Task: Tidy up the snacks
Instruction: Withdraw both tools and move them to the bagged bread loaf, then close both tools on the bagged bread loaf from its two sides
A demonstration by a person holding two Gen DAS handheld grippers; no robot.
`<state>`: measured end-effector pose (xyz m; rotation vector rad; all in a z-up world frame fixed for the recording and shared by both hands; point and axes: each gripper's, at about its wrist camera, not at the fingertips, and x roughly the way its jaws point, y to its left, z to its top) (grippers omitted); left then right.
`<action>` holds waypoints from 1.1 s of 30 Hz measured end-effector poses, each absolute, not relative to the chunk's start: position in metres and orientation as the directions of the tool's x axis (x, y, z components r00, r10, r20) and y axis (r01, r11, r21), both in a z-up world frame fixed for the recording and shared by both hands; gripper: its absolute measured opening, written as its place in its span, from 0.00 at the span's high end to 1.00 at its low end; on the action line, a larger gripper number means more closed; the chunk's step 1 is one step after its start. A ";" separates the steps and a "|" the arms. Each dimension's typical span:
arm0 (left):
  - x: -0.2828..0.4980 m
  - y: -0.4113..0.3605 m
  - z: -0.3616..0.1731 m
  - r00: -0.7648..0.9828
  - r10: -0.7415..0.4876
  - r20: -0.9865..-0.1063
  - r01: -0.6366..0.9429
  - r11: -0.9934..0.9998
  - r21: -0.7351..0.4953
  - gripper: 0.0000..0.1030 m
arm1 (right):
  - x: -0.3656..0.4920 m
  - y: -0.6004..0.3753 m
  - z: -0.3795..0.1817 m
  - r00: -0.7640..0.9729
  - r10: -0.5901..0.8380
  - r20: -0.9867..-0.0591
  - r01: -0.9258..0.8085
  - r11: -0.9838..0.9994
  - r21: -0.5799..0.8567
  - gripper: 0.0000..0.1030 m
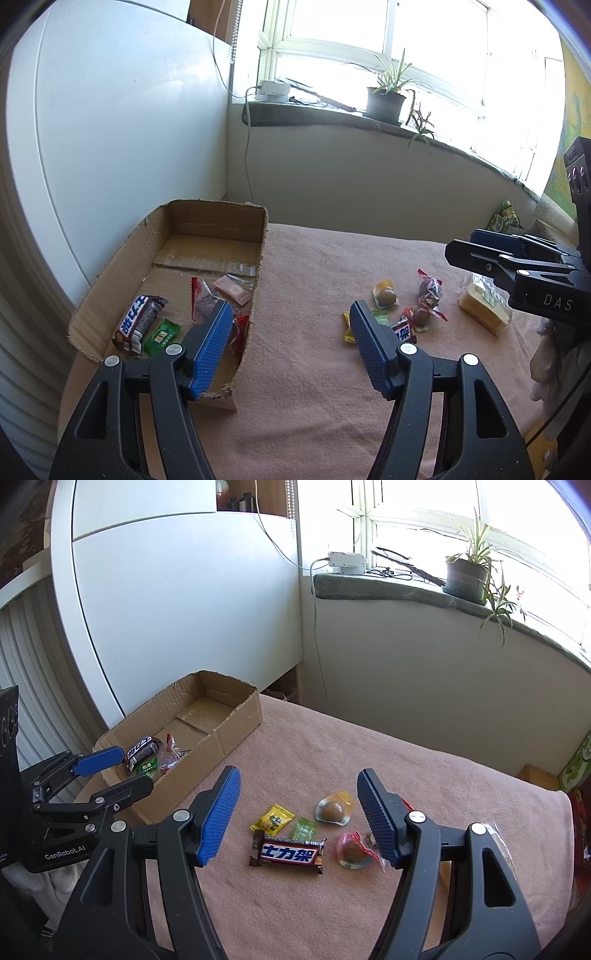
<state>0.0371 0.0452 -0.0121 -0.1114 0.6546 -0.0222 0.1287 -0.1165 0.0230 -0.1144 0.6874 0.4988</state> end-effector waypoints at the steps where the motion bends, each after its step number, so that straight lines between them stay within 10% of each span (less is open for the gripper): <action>1: 0.039 0.040 -0.014 0.790 -0.062 -0.610 -0.006 0.994 -0.109 0.36 | 0.129 -0.124 0.021 0.661 0.396 -0.638 -0.469 0.881 0.061 0.33; 20: 0.059 -0.033 -0.033 0.725 -0.198 -0.660 0.143 0.980 -0.138 0.36 | 0.126 -0.269 -0.016 0.684 0.210 -0.699 -0.248 0.968 0.049 0.33; 33: 0.083 -0.109 -0.054 0.631 -0.333 -0.700 0.255 0.942 -0.219 0.36 | 0.188 -0.345 -0.063 0.556 0.416 -0.720 -0.217 0.908 0.357 0.33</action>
